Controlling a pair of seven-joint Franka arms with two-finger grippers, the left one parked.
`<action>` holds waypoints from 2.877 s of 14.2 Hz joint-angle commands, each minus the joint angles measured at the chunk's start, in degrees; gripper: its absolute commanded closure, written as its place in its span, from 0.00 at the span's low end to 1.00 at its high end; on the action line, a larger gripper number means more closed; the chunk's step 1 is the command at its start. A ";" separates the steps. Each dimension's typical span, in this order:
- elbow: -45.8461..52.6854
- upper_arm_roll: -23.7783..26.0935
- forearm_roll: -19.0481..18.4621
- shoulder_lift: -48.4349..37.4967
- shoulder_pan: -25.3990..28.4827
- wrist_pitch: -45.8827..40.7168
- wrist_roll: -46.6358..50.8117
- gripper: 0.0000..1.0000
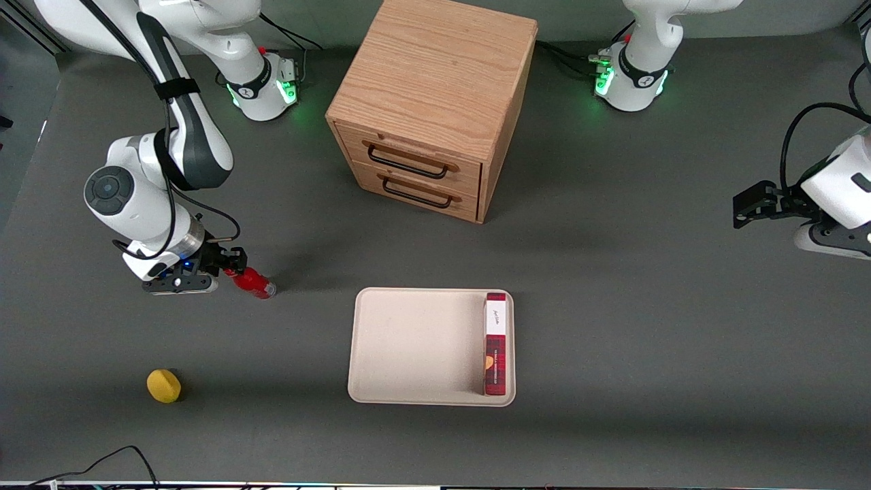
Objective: Place coke bottle on tray
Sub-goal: 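Lower the right gripper and close it around the bottle cap end, then lift the bottle and carry it with the right gripper to the tray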
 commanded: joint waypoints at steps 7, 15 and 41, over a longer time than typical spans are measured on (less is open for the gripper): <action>5.59 0.21 -0.56 -1.36 -0.07 -7.47 3.27 1.00; 38.81 -0.05 1.28 -0.94 -2.36 -49.41 0.56 1.00; 60.98 2.67 2.16 35.27 15.83 -16.14 19.54 1.00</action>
